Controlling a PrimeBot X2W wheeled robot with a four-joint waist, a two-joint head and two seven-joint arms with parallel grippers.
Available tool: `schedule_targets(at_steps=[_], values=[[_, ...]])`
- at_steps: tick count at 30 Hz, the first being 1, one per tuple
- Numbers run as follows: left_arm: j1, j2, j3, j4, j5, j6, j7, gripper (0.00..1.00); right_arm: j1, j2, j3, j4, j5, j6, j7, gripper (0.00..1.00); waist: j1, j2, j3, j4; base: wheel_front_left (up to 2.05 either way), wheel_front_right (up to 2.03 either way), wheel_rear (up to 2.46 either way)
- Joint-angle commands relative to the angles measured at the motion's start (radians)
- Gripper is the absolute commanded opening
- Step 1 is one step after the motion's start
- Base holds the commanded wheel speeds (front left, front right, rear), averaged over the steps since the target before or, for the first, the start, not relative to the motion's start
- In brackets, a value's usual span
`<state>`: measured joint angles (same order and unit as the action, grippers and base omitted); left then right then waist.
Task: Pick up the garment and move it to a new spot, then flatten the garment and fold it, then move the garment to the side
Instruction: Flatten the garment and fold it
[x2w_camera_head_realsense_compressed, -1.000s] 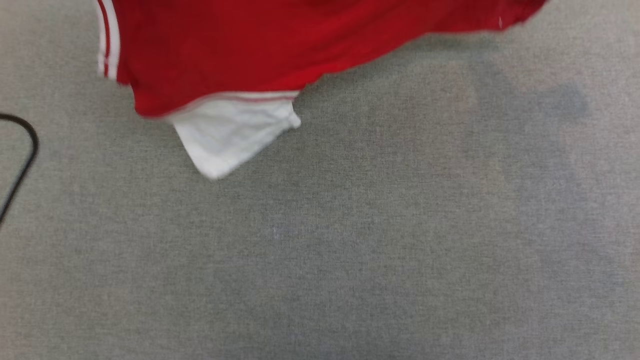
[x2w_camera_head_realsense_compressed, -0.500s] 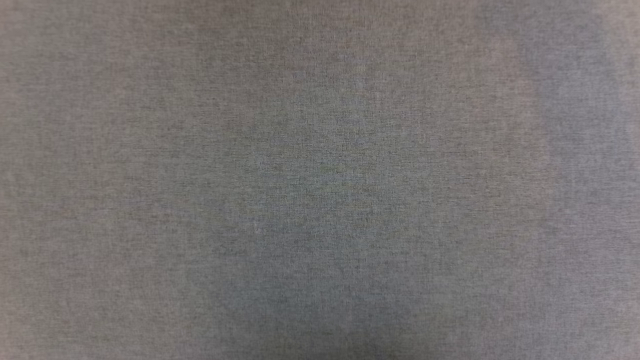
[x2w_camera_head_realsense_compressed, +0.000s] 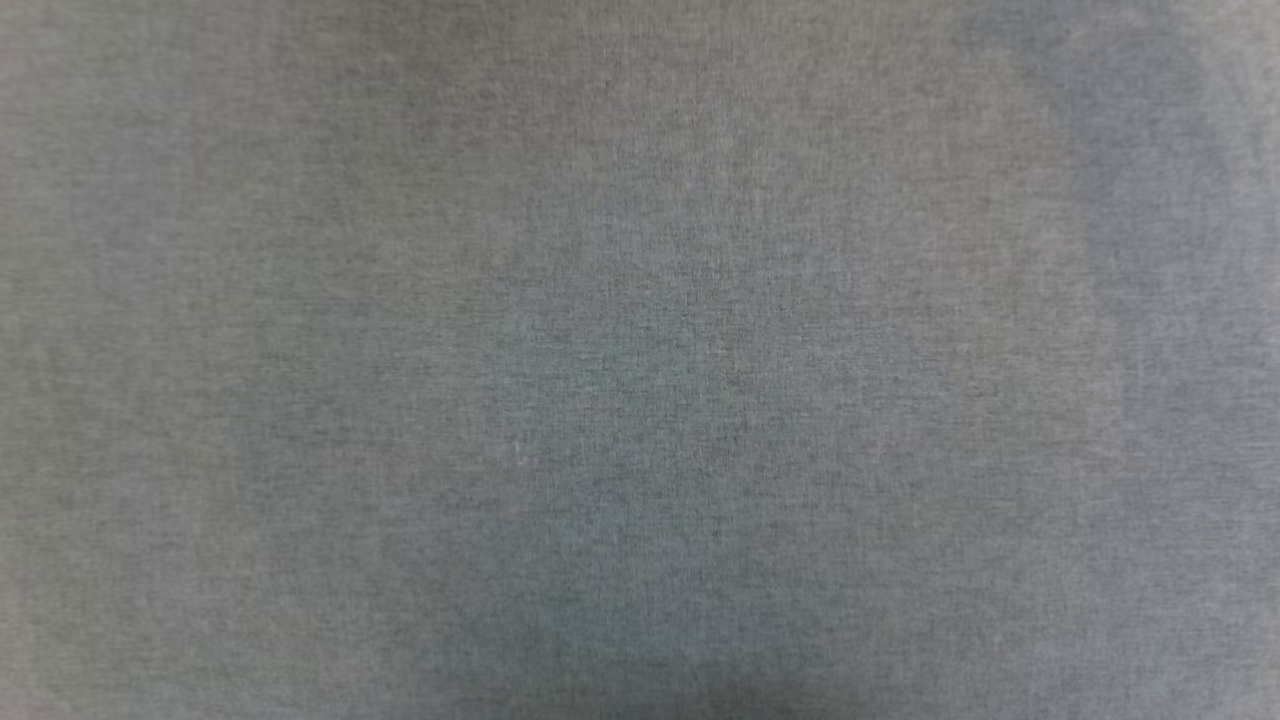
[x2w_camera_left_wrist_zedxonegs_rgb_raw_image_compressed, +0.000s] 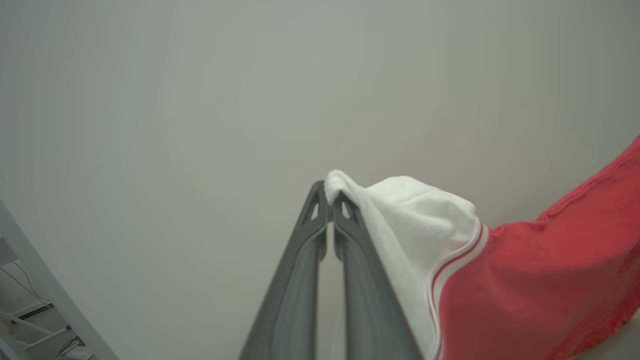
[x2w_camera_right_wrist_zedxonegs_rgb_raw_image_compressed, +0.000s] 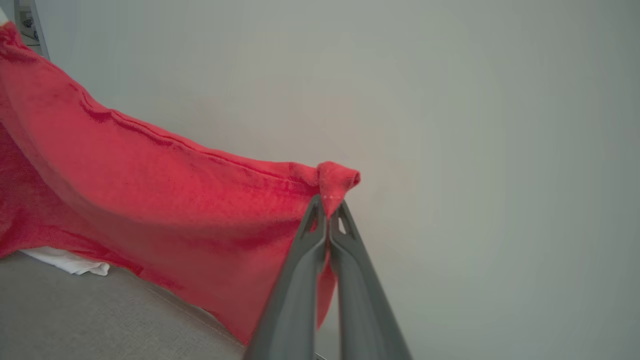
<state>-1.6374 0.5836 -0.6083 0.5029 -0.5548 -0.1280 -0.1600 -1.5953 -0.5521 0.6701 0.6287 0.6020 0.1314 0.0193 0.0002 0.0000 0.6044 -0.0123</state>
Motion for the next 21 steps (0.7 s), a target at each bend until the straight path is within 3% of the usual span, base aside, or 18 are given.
schedule_targets(at_steps=[1,8,16,21], values=[[0.058,0.016,-0.013,-0.009,-0.010,-0.002,-0.014,0.00,0.046,-0.008,0.018,0.001,0.027,-0.001,-0.022,0.00,-0.0002,0.0000,-0.061,0.010,0.00,0.00,0.00],[0.344,0.037,-0.058,-0.081,-0.051,0.026,-0.050,0.00,0.264,-0.032,0.121,-0.016,0.125,-0.001,-0.078,0.00,-0.0002,0.0000,-0.193,0.026,0.00,0.00,0.00],[0.767,0.107,-0.093,-0.251,-0.115,0.141,-0.061,0.00,0.540,-0.080,0.247,-0.075,0.205,-0.001,-0.105,0.00,-0.0002,0.0000,-0.344,0.035,0.00,0.00,0.00],[1.024,0.145,-0.125,-0.373,-0.167,0.226,-0.052,0.00,0.718,-0.128,0.275,-0.111,0.265,-0.001,-0.127,0.00,-0.0002,0.0000,-0.417,0.051,0.00,0.00,0.00]])
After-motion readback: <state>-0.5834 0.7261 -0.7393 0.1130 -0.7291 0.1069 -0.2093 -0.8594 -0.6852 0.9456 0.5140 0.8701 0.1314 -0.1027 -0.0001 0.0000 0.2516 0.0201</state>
